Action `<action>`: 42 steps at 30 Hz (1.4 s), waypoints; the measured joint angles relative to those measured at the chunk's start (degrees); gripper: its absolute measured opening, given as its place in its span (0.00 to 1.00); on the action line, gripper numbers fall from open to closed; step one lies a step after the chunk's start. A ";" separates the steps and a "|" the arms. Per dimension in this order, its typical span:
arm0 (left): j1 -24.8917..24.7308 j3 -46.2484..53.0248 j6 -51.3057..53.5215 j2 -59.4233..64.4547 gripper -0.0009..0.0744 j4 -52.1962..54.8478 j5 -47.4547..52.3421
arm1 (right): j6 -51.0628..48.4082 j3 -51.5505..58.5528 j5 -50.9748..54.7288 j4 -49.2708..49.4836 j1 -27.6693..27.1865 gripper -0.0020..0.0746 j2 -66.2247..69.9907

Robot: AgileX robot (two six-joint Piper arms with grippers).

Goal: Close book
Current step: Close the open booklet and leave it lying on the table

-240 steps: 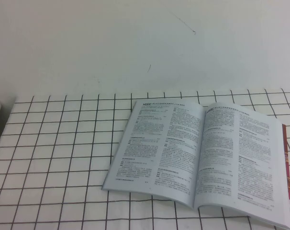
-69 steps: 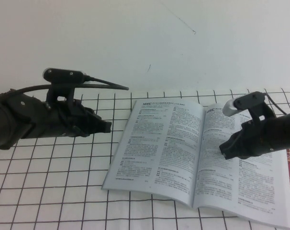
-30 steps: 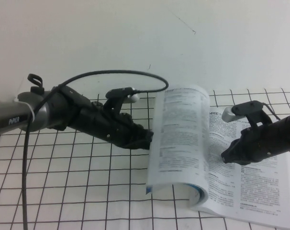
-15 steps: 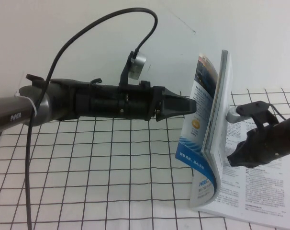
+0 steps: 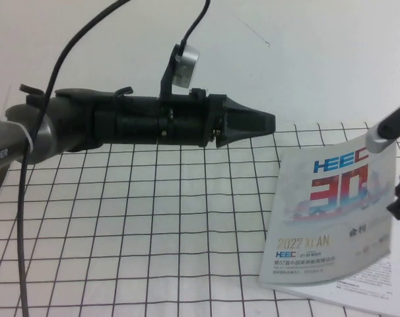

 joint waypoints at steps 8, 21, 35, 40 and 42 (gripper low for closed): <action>1.41 0.00 3.95 -9.24 0.01 1.76 -0.65 | 5.09 0.11 10.16 -15.03 0.00 0.02 -13.57; 2.69 1.04 -13.61 -27.11 0.01 52.59 -21.71 | 8.82 1.40 13.96 -14.70 0.00 0.02 -36.58; 2.78 37.49 -8.60 -52.99 0.01 52.33 -52.63 | 9.64 25.69 3.57 -6.52 0.00 0.02 -59.88; 2.15 49.29 -7.67 -63.26 0.01 52.09 -58.61 | 9.76 35.21 -3.45 -1.29 0.00 0.02 -66.18; 0.78 52.19 -6.59 -66.84 0.01 52.05 -60.47 | 9.76 37.86 -6.22 0.05 0.00 0.02 -68.20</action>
